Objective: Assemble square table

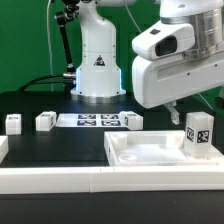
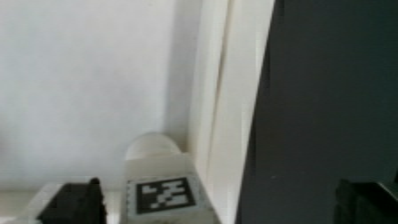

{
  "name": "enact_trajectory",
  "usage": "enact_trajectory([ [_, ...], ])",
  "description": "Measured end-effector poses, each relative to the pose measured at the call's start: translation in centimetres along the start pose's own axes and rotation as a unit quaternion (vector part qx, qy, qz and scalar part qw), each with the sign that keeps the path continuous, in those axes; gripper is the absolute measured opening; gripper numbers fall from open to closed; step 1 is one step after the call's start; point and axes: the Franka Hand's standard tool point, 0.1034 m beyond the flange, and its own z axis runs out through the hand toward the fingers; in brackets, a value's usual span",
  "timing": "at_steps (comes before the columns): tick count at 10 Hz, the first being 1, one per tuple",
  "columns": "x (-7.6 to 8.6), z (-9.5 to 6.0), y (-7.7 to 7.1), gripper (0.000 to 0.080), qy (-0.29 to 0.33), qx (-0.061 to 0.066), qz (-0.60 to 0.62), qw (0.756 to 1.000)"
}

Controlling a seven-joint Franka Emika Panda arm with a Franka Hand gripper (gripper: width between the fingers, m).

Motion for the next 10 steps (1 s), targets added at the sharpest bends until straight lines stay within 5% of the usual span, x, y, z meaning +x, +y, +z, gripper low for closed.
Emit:
enact_trajectory([
  [2,0.8,-0.6,0.4,0.0649,0.015,-0.035,-0.042,0.998],
  [8,1.1,-0.8,0.5,0.0649,0.017,-0.036,-0.065,0.997],
  [10,2.1,-0.9,1.0,0.0649,0.033,-0.046,-0.042,0.998],
])
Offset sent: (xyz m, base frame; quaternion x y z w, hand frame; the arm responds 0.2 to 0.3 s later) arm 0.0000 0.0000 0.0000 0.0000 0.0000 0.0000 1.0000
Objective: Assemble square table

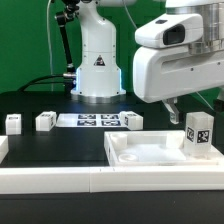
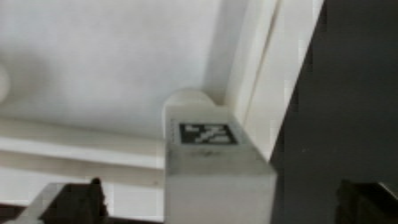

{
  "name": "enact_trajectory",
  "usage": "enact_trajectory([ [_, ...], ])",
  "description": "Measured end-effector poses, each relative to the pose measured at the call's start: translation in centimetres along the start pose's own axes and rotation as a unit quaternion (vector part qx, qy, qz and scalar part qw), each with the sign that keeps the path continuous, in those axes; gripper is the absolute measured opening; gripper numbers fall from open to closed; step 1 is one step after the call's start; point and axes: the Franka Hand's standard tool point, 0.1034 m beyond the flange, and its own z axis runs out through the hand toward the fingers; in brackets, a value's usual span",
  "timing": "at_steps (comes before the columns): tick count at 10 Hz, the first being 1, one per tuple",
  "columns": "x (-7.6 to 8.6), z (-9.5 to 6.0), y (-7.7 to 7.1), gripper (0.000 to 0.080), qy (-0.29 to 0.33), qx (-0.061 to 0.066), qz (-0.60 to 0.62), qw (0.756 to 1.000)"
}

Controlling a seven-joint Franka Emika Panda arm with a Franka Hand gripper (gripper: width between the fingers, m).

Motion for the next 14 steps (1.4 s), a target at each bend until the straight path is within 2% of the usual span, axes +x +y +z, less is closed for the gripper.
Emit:
enact_trajectory([
  [3,0.38,0.14,0.52,0.0649,0.003,0.0,-0.01,1.0],
  [7,0.28,0.69,0.0,0.0637,0.002,0.001,-0.027,1.0],
  [9,0.3,0.65,0.06,0.0284,0.002,0.001,-0.027,1.0],
  [14,0.3,0.67,0.12,0.0289,0.003,0.004,0.019,1.0],
])
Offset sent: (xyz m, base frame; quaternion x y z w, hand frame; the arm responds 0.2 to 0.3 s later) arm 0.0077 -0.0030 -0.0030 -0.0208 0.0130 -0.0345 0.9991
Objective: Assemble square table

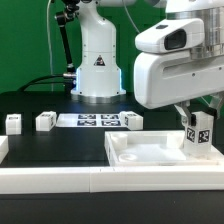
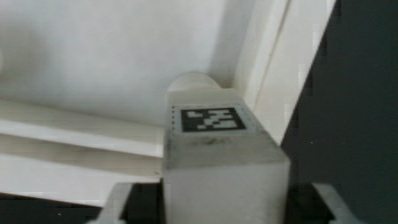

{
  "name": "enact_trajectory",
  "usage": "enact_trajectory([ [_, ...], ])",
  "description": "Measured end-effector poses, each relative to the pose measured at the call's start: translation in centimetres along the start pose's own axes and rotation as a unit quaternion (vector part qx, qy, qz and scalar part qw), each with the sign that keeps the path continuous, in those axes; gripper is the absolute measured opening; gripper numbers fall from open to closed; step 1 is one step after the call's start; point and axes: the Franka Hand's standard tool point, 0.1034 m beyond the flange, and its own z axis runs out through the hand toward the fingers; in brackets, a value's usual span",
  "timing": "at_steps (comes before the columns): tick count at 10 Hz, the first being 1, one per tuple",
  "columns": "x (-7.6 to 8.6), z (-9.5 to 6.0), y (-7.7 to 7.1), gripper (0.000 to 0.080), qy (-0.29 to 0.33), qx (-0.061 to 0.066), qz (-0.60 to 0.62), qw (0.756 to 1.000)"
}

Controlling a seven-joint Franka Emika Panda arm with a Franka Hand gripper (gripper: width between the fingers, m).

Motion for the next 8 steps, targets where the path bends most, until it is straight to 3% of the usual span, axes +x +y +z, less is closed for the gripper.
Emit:
enact_trajectory([
  [3,0.07,0.04,0.32,0.029,0.012,0.013,0.17,0.985],
  [6,0.1,0.06,0.58,0.0291,0.026,0.018,0.331,0.943],
  [8,0.12,0.06,0.61,0.0291,0.027,0.014,0.408,0.913],
])
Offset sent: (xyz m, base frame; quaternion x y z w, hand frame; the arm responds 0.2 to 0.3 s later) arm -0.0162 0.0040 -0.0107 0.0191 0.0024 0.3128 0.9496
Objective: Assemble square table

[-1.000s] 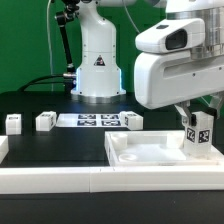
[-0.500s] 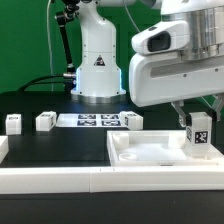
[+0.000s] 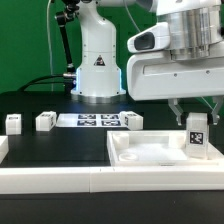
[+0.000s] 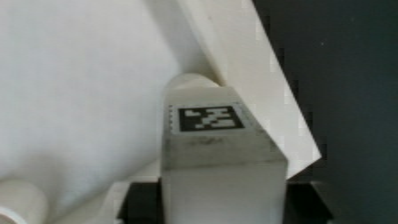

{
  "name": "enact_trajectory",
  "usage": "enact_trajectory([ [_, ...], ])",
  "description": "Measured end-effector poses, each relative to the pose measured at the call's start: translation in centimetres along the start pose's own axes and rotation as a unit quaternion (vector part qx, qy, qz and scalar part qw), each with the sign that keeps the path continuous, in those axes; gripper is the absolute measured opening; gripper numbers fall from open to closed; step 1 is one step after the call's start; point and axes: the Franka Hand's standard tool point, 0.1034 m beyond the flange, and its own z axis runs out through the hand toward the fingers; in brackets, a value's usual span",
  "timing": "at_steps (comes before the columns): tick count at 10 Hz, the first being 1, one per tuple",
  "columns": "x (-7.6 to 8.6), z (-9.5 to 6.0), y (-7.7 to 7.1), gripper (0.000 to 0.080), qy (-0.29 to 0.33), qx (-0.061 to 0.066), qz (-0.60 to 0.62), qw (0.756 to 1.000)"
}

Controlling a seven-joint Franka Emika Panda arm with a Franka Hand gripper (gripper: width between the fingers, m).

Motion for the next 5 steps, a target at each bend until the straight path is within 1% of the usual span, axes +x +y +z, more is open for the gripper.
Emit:
enact_trajectory([
  [3,-0.07,0.03,-0.13,0.0291,0.006,-0.004,0.131,0.991],
  [5,-0.25,0.09,-0.33,0.0291,0.001,0.0,0.193,0.981],
])
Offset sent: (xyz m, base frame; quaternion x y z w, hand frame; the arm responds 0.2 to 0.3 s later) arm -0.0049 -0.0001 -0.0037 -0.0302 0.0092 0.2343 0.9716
